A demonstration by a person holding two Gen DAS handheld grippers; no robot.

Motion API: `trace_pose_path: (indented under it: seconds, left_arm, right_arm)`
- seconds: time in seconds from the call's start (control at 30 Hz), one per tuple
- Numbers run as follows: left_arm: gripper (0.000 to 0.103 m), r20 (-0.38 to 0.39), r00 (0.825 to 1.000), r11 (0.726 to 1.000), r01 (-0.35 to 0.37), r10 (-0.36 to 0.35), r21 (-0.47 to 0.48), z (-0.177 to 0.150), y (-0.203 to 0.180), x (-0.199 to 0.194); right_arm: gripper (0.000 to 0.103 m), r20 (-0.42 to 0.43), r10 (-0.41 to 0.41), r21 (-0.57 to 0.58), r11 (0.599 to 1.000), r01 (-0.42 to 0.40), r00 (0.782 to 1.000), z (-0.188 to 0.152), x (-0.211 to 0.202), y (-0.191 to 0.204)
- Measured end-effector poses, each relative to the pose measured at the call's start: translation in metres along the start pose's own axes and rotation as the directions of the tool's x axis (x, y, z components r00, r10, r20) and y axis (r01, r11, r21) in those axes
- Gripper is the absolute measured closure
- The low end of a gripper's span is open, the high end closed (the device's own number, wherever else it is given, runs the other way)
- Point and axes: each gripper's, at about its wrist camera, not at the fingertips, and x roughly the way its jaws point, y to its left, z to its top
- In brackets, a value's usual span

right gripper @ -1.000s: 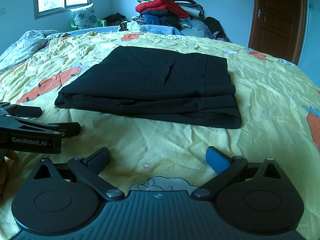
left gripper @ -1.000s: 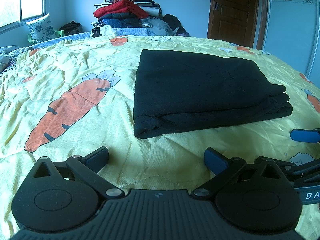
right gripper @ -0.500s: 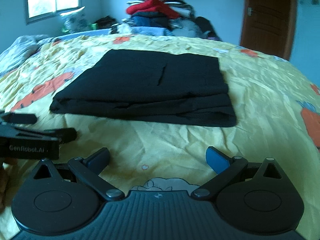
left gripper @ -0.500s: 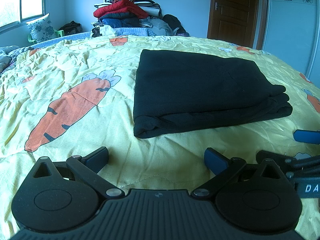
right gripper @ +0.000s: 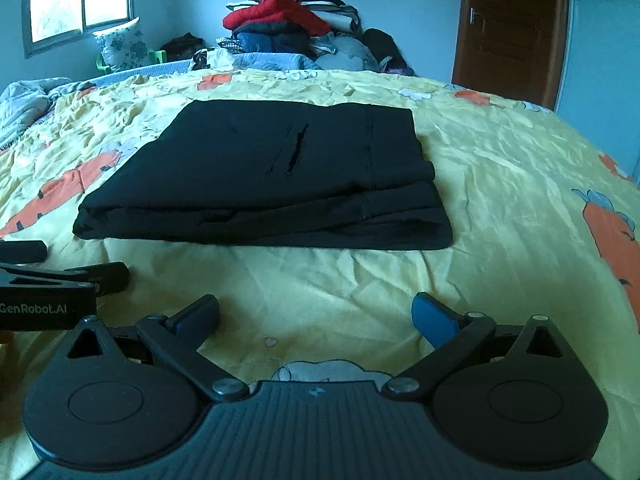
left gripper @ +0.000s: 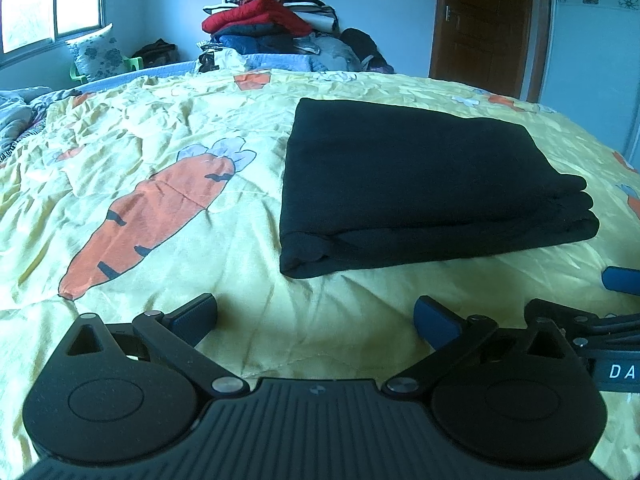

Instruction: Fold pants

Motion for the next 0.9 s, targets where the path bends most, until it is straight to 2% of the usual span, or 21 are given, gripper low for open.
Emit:
trace_pose_path:
  seconds: [0.47, 0.63, 0.73, 0.9]
  left_arm:
    - [0.001, 0.009, 0.999, 0.999, 0.035, -0.036, 0.005, -0.001, 0.000, -0.003]
    - [0.000, 0.021, 1.000, 1.000, 0.019, -0.019, -0.020, -0.002, 0.003, -0.006]
    - [0.000, 0.032, 0.999, 0.999, 0.024, -0.024, -0.031, -0.002, 0.005, -0.008]
    - [0.000, 0.006, 1.000, 1.000, 0.017, -0.017, 0.000, -0.001, 0.000, -0.004]
  right_arm:
    - [0.000, 0.003, 0.005, 0.006, 1.000, -0.005, 1.000, 0.000, -0.001, -0.002]
    - [0.000, 0.064, -0.028, 0.034, 0.999, 0.026, 0.998, -0.002, -0.012, -0.005]
    - [0.000, 0.012, -0.019, 0.026, 0.999, 0.019, 1.000, -0.001, -0.004, -0.004]
    - [0.000, 0.002, -0.019, 0.010, 1.000, 0.019, 1.000, -0.001, -0.001, -0.001]
